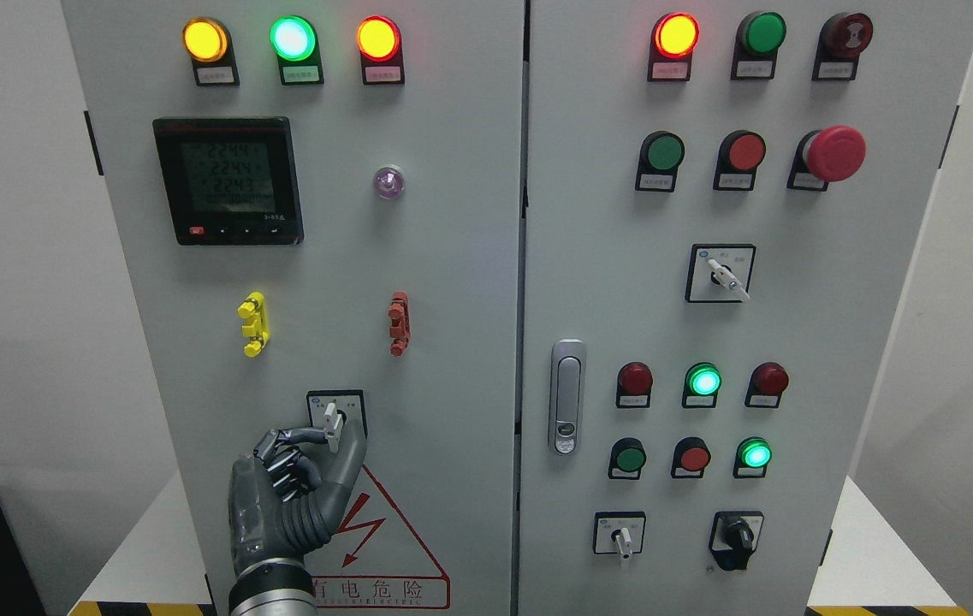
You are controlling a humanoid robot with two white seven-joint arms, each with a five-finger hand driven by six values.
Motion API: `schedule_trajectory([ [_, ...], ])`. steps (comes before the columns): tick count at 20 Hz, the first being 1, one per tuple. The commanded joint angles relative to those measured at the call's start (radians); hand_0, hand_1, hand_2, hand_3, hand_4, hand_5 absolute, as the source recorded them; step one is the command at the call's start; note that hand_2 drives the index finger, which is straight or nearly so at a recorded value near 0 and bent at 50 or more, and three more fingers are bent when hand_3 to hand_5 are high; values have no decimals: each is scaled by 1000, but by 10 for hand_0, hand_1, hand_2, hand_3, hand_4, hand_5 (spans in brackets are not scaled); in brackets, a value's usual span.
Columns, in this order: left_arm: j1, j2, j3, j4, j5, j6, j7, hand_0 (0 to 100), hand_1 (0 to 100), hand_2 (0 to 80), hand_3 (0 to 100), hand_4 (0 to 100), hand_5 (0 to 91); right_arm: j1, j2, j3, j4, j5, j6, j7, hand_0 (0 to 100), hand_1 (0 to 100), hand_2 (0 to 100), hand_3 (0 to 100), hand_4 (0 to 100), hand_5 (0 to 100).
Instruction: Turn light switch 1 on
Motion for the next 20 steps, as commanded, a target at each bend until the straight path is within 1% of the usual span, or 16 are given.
schedule_trajectory([
  [1, -8, -3, 1, 0, -3, 4, 5, 138, 664, 568, 1000, 957, 883, 0, 0, -1, 0, 0, 0, 1, 0, 0, 0, 0, 0, 0],
  [4, -11, -1, -1, -2, -3, 8, 5, 146, 664, 580, 1000, 957, 884, 0, 0, 1, 0, 0, 0, 1, 0, 0, 0, 0, 0, 0],
  [7, -15, -3, -1, -2, -3, 38, 5, 151, 666, 593, 1000, 959, 885, 0, 0, 0, 0, 0, 0, 1, 0, 0, 0, 0, 0, 0],
  [20, -22, -4, 1, -2, -3, 40, 5, 174, 669, 599, 1000, 961, 885, 0, 0, 1, 0, 0, 0, 1, 0, 0, 0, 0, 0, 0],
])
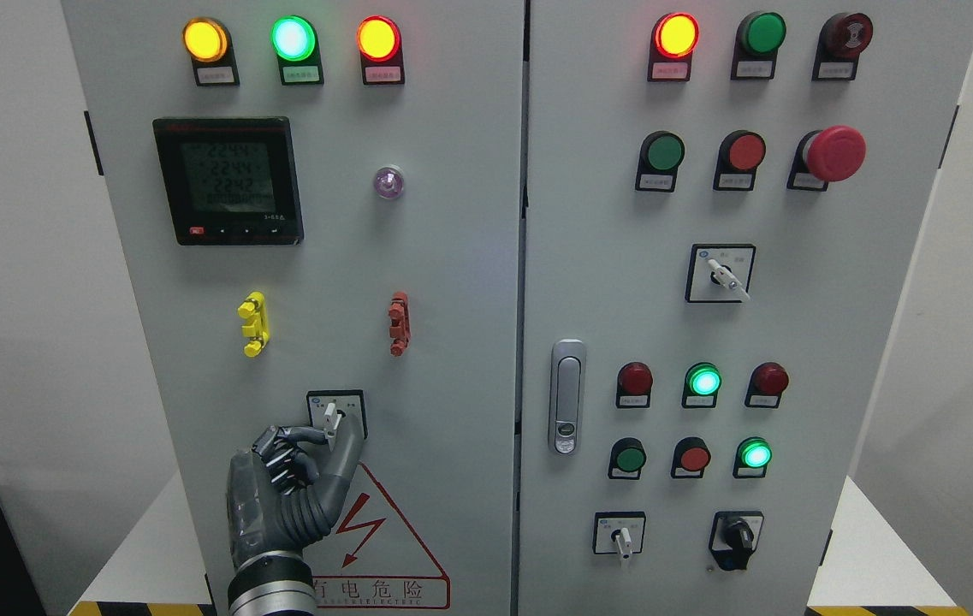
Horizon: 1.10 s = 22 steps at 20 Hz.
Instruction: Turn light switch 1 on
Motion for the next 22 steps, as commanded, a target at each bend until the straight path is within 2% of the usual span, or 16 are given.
schedule_trajectory([
  [1, -3, -1, -1, 0, 0, 1, 1, 176, 668, 599, 1000, 962, 886, 0, 0, -1, 0, 0, 0, 1, 0, 0, 0, 0, 0, 0],
  [22, -1, -1, -1, 1, -2, 2, 1, 283, 646, 602, 1000, 969, 883, 0, 0, 0, 0, 0, 0, 1, 0, 0, 0, 0, 0, 0],
])
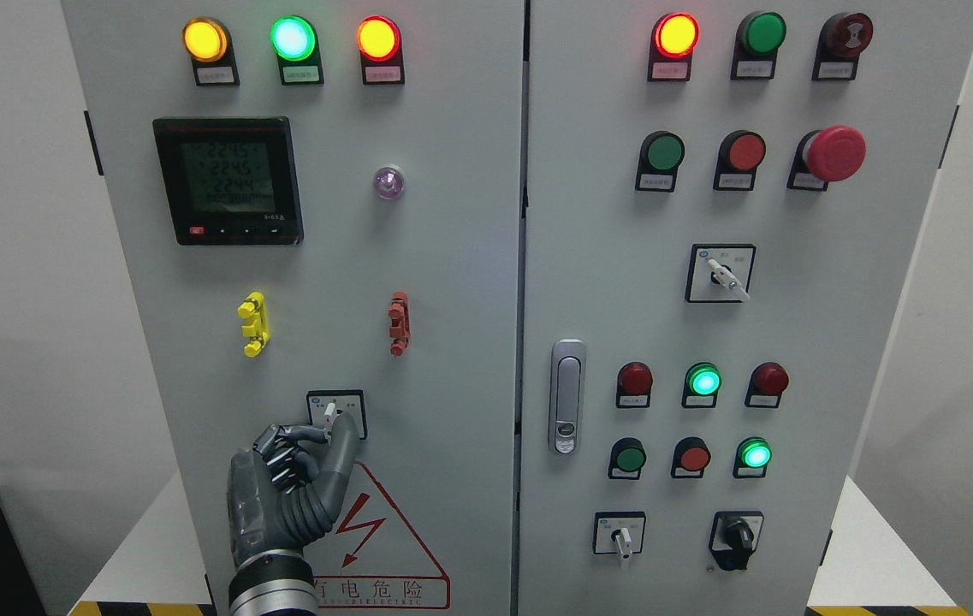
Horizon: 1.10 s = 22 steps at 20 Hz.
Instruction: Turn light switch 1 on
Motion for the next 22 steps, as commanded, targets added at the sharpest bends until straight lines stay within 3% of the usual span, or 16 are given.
schedule_trajectory([
  [1, 0, 0, 0, 1, -1, 0, 1, 289, 645, 602, 1000, 969, 883, 0, 0, 0, 0, 0, 0, 1, 0, 0, 0, 0, 0, 0],
  [15, 0, 0, -8, 3, -9, 2, -1, 365, 619, 608, 1000, 974, 885, 0, 0, 0, 0, 0, 0, 1, 0, 0, 0, 0, 0, 0],
  [22, 0, 0, -14, 3, -9, 2, -1, 457, 567, 613, 1000, 978, 886, 0, -1, -1, 0, 0, 0, 1, 0, 0, 0, 0, 0, 0],
])
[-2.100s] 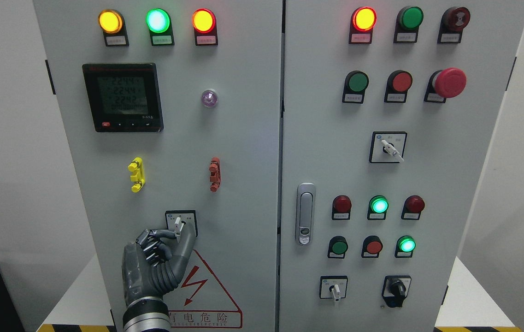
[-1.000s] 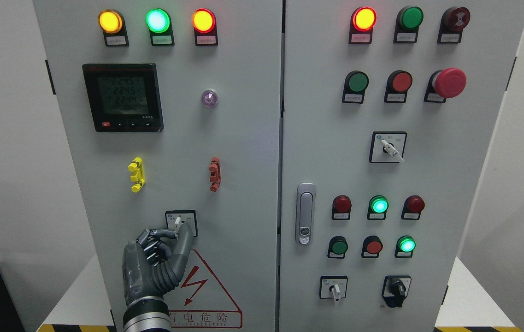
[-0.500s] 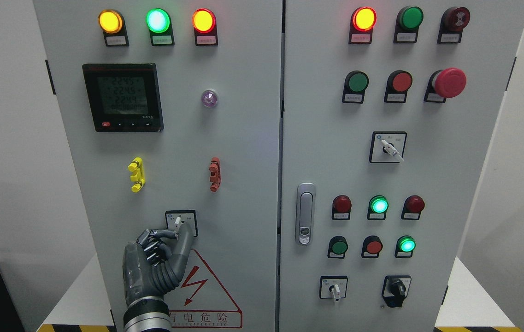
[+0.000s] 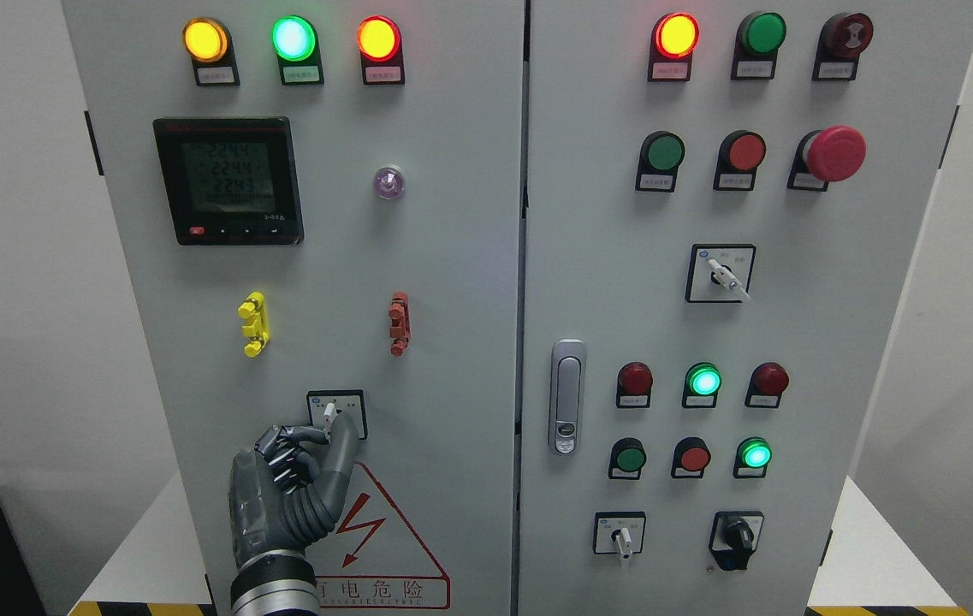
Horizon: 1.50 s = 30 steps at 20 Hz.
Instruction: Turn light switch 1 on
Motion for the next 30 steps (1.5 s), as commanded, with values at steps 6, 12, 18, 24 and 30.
schedule_trajectory([
  [6, 0, 0, -7, 1, 0, 1, -6, 509, 554, 612, 1000, 979, 886, 0, 0, 0, 0, 0, 0, 1, 0, 0, 0, 0, 0, 0],
  [12, 0, 0, -7, 1, 0, 1, -6, 556, 549, 608, 1000, 980, 886, 0, 0, 0, 0, 0, 0, 1, 0, 0, 0, 0, 0, 0],
  [18, 3, 0, -7, 1, 0, 1, -5, 594, 499, 611, 1000, 980, 886, 0, 0, 0, 0, 0, 0, 1, 0, 0, 0, 0, 0, 0],
  [24, 6, 0, -7, 1, 0, 1, -6, 617, 398, 619, 1000, 982, 885, 0, 0, 0, 0, 0, 0, 1, 0, 0, 0, 0, 0, 0],
  [30, 8, 0, -7, 1, 0, 1, -6, 382, 445, 628, 1000, 980, 885, 0, 0, 0, 0, 0, 0, 1, 0, 0, 0, 0, 0, 0],
])
